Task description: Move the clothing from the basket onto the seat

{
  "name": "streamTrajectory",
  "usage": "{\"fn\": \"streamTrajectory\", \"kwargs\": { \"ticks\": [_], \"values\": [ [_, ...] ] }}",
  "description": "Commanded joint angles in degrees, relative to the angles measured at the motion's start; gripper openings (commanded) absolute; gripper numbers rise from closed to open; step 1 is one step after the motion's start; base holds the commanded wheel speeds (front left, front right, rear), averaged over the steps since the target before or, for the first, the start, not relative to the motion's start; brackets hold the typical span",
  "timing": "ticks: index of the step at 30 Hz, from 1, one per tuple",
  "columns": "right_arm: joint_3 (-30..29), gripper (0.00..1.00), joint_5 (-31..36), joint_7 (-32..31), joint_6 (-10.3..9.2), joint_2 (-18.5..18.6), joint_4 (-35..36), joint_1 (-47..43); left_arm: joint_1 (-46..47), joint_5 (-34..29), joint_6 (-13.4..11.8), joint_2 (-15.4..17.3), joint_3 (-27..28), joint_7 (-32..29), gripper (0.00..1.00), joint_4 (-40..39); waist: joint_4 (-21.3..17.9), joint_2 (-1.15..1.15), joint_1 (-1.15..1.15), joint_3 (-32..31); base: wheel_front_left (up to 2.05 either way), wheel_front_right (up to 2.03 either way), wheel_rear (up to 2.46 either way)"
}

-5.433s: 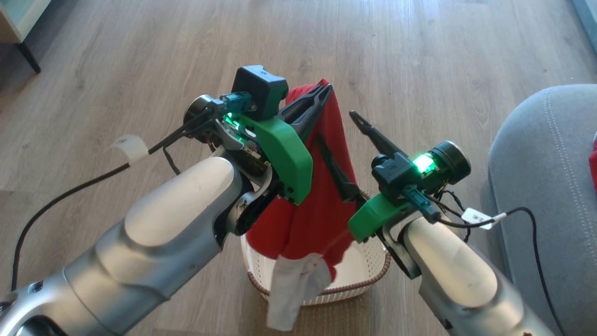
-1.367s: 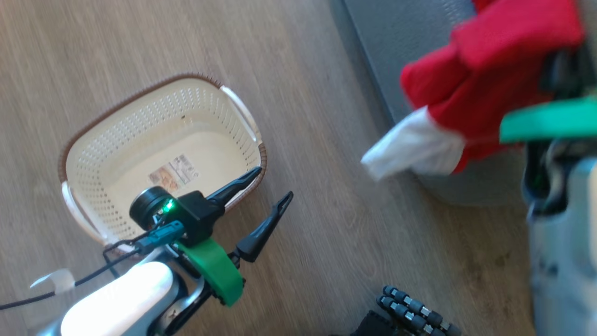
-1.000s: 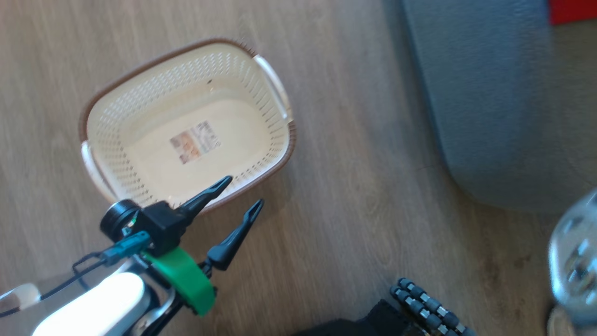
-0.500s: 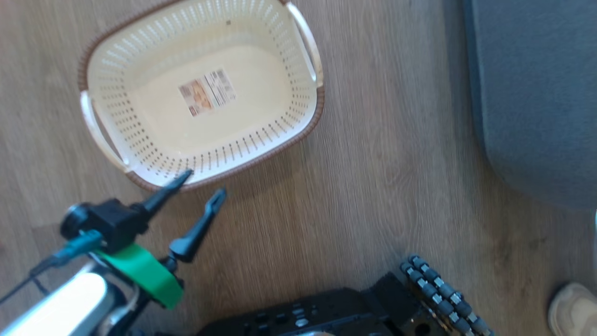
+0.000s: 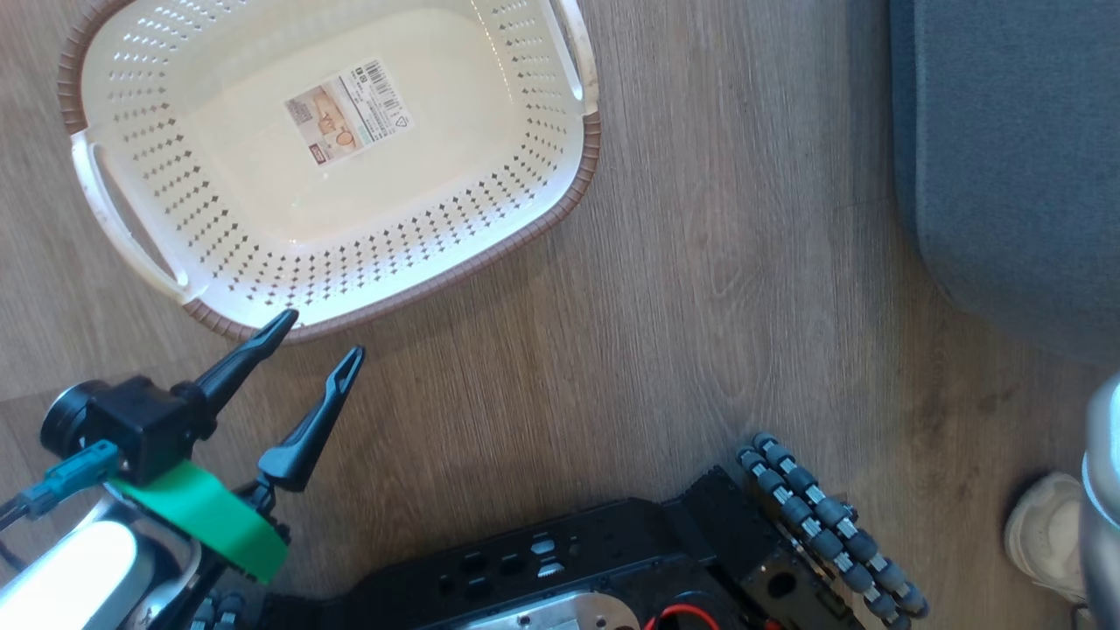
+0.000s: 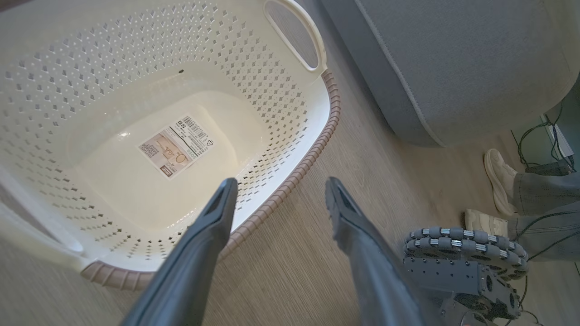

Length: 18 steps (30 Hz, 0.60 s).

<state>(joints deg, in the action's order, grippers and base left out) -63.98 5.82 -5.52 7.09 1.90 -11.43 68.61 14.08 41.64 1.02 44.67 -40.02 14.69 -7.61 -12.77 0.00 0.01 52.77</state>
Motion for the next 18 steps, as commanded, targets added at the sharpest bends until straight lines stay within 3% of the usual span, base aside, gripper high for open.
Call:
{"fn": "streamTrajectory", "kwargs": {
  "ticks": [1, 2, 3, 4, 11, 18],
  "values": [
    [0.9, 0.45, 0.8, 0.6, 0.4, 1.0, 1.0, -1.6, -1.5, -0.4, 0.2, 1.0, 1.8, 0.3, 1.0, -1.6, 0.0, 0.0, -0.01, -0.2, 0.0, 0.0, 0.0],
    [1.2, 0.59, 1.5, 1.1, 0.4, 1.0, -0.1, -1.9, -1.6, -0.5, 0.3, 0.7, 2.0, 0.3, 1.0, -1.5, 0.0, 0.0, -0.01, -0.3, 0.0, 0.0, 0.0],
    [1.4, 0.85, 2.0, 1.6, 0.4, 1.0, -0.9, -2.0, -1.7, -0.5, 0.3, 0.4, 2.2, 0.3, 1.0, -1.5, 0.1, 0.0, -0.01, -0.4, 0.0, 0.0, 0.0],
    [1.5, 1.0, 2.3, 2.1, 0.4, 1.0, -1.6, -2.0, -1.8, -0.5, 0.4, 0.2, 2.4, 0.3, 1.0, -1.5, 0.1, 0.0, -0.01, -0.5, 0.0, 0.0, 0.0],
    [4.7, 1.0, 5.1, 3.3, 0.4, 1.0, -2.3, -3.4, -1.8, -0.6, 0.8, -0.5, 4.2, 0.3, 1.0, -1.1, -0.5, 0.0, -0.01, -1.8, 0.0, 0.0, 0.0],
    [11.7, 1.0, 3.5, 1.1, 0.4, 1.0, 5.0, -10.5, -1.0, 0.2, 1.1, -3.0, 5.7, 0.3, 1.0, -0.3, 0.0, 0.0, -0.01, -5.8, 0.0, 0.0, 0.0]
  ]
}}
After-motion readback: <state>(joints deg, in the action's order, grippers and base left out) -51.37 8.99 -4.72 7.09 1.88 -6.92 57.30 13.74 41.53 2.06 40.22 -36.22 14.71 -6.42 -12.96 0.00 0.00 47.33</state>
